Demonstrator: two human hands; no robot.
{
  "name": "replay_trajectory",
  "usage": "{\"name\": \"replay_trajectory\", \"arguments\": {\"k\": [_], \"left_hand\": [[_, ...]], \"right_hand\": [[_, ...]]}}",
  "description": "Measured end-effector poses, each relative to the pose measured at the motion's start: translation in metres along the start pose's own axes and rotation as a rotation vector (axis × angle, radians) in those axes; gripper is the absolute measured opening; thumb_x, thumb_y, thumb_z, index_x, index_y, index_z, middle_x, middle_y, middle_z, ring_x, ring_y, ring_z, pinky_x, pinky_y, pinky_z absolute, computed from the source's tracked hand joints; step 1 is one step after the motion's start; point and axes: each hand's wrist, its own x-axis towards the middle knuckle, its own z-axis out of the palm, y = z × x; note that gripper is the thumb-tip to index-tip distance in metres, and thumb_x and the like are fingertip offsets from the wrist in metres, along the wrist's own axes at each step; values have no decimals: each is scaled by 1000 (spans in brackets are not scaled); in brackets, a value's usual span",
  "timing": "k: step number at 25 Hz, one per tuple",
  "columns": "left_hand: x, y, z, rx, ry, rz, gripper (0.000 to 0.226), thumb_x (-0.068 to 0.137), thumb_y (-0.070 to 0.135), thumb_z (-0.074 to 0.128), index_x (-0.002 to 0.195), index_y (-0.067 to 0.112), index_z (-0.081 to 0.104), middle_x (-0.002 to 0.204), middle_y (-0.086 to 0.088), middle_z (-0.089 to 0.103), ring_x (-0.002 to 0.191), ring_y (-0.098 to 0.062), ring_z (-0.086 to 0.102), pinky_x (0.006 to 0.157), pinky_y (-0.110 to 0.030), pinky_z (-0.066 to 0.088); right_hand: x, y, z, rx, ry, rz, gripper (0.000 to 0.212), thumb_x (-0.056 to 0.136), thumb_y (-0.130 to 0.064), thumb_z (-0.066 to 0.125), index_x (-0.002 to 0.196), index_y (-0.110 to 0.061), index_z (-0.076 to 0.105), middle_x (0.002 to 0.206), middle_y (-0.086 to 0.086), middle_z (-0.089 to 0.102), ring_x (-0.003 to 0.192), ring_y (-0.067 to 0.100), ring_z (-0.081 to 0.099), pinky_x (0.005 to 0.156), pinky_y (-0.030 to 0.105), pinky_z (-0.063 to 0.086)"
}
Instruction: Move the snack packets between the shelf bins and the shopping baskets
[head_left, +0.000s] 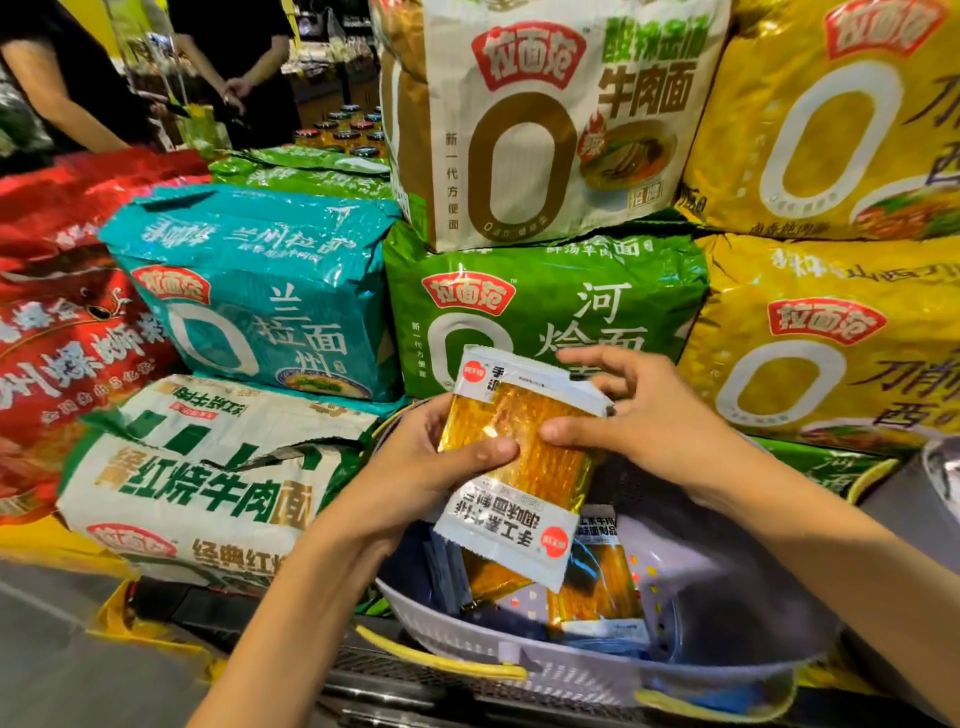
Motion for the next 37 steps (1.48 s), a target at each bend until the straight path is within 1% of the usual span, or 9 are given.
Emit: {"name": "replay_trajectory", "arguments": {"k": [4,8,11,13,16,21,28,33,37], "left_hand": [[5,-1,1,-57,189,-3,30,74,32,60,99,16,65,88,2,75,78,-11,69,65,-21,53],[11,2,-1,-214,198,-85,50,77,53,43,110,22,64,101,2,73,90,-13,70,75,-28,56],[8,2,2,-263,130,-40,48,77,52,58,113,21,64,105,-1,72,94,-14,69,71,-26,57],[7,-2,1,-182,149,30,32,73,33,68,103,22,69,103,0,73,93,-14,69,73,-25,56],[9,-7,-3,-95,236,115,43,69,16,78,110,15,63,102,-4,73,91,-16,68,81,-30,56],[9,-6,-1,-75,227,147,40,73,22,68,112,16,60,104,0,73,95,-15,67,81,-28,56],[5,-6,0,-49,219,198,44,67,16,68,109,17,58,95,5,74,88,-8,68,72,-20,54],[9,-6,-3,-75,265,159,27,79,5,60,103,17,59,85,8,73,76,-5,67,66,-17,53],[8,-5,-2,-85,249,108,26,88,-3,52,104,17,59,83,9,72,73,-2,67,62,-14,51]], "right_hand": [[-2,1,-9,222,-109,179,40,63,0,76,101,-7,65,75,3,71,56,10,65,45,19,52],[-8,5,-36,657,-40,115,74,35,-8,93,103,-3,64,94,15,72,74,19,71,60,28,59],[-16,7,-19,744,-51,119,75,46,-14,86,115,1,61,107,18,70,91,26,70,76,35,59],[-18,6,0,613,-23,166,57,55,-12,76,110,-3,63,102,14,72,89,25,70,79,34,58],[-17,7,11,311,-22,149,32,59,-20,76,89,-11,66,80,2,74,67,10,67,55,17,52],[-12,11,4,202,-70,122,14,77,-13,71,81,-8,59,66,4,70,51,12,63,44,15,45],[-9,12,-1,49,-232,164,34,56,-36,74,70,-10,58,58,3,66,50,15,63,44,17,41],[-1,51,-18,-832,-631,458,48,74,-61,65,68,-13,60,67,7,60,60,19,54,62,35,49],[7,95,4,-1179,-736,556,72,80,-72,42,127,-19,54,127,6,60,112,22,57,95,30,45]]}}
